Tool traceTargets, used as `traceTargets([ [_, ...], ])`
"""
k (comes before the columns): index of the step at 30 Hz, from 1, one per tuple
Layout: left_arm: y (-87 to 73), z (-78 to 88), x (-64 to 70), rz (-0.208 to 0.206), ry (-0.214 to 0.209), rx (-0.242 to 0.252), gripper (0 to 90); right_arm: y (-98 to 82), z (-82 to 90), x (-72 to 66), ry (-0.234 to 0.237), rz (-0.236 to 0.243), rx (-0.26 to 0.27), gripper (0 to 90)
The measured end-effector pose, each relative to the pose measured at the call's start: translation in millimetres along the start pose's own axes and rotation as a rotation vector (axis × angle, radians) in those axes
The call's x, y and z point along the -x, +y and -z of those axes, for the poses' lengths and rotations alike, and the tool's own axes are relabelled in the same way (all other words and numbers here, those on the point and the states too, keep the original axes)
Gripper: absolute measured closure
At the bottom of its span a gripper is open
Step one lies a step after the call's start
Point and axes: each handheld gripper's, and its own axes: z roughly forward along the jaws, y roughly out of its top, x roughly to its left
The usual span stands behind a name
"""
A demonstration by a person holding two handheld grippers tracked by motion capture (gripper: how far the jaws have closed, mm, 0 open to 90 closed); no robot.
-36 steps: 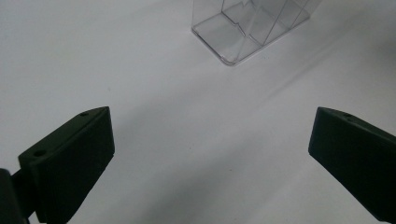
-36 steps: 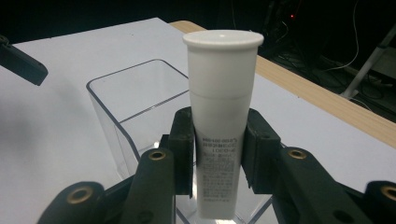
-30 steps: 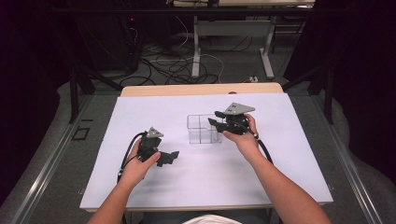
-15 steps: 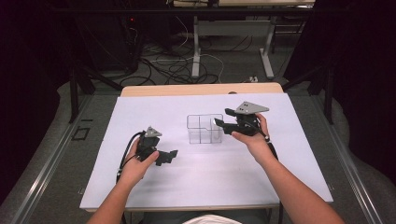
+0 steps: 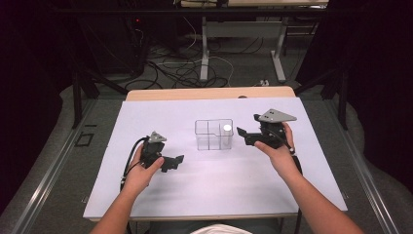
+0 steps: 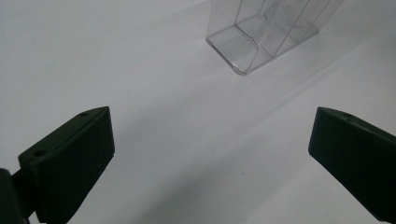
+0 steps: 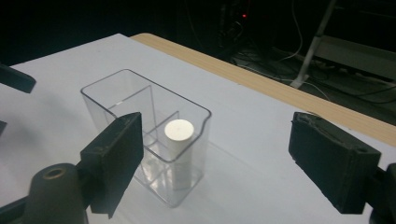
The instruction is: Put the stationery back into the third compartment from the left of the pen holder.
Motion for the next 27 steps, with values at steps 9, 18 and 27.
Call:
traceTargets([
  [9,0.2,3.5,-3.5,0.016,0.016,0.021,0.3,-16.2,17.9,18.7,-0.068,-0.042,-0.023,13.8],
  [18,0.0,7.8,-8.6,0.029,0.032,0.054,0.3,-36.5,20.7,32.6,-0.130,-0.065,-0.053,0.0],
  [27,-1.1,10.2,-14.5,0.057,0.063,0.085,0.3,-56.0,21.4,49.3,-0.196,-0.121,-0.085,0.0],
])
